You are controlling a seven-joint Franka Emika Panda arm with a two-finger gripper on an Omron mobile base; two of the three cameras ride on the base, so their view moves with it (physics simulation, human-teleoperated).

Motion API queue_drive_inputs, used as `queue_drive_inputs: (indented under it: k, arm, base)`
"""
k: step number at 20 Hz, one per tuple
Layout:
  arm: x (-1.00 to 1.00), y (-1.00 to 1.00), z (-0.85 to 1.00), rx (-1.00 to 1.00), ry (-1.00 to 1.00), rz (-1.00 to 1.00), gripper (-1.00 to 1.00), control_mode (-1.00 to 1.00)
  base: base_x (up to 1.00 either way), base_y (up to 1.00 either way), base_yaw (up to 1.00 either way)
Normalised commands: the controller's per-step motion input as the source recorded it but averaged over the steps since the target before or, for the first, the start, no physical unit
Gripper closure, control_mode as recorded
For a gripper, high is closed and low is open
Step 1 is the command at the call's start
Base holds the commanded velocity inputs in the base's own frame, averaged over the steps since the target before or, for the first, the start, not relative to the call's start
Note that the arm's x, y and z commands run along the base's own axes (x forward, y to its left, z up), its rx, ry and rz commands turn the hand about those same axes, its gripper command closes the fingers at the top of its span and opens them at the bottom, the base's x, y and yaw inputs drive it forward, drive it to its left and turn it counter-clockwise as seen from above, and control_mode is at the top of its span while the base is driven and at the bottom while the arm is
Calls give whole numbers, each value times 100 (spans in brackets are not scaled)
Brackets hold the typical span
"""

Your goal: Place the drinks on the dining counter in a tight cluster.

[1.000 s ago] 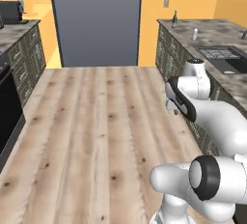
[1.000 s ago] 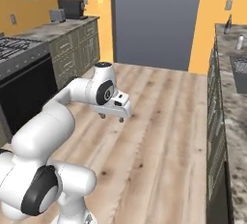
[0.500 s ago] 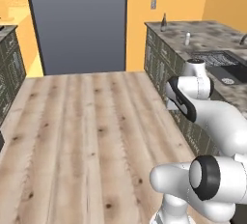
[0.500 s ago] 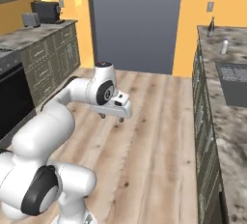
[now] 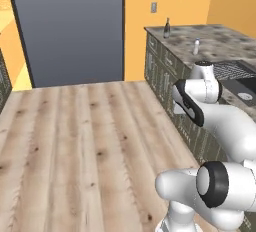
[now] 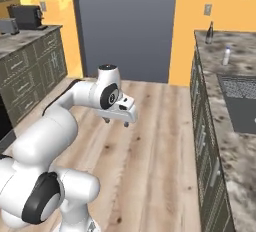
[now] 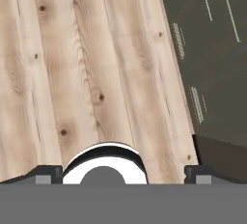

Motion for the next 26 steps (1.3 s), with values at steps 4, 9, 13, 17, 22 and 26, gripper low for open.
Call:
queue_drive_inputs:
  k: [4,9,13,17,22,26]
  arm:
    - [0,0,0,0,0,0,-100,100]
    - [0,0,0,0,0,0,-100,100]
    - [0,0,0,0,0,0,-100,100]
    - [0,0,0,0,0,0,-100,100]
    - [0,0,0,0,0,0,-100,100]
    - [0,0,0,0,0,0,-100,100]
  base:
    - [84,29,-17]
    - [85,30,-17]
    - [84,30,-17]
    - [78,33,-28]
    - [69,38,-39]
    - [67,40,-42]
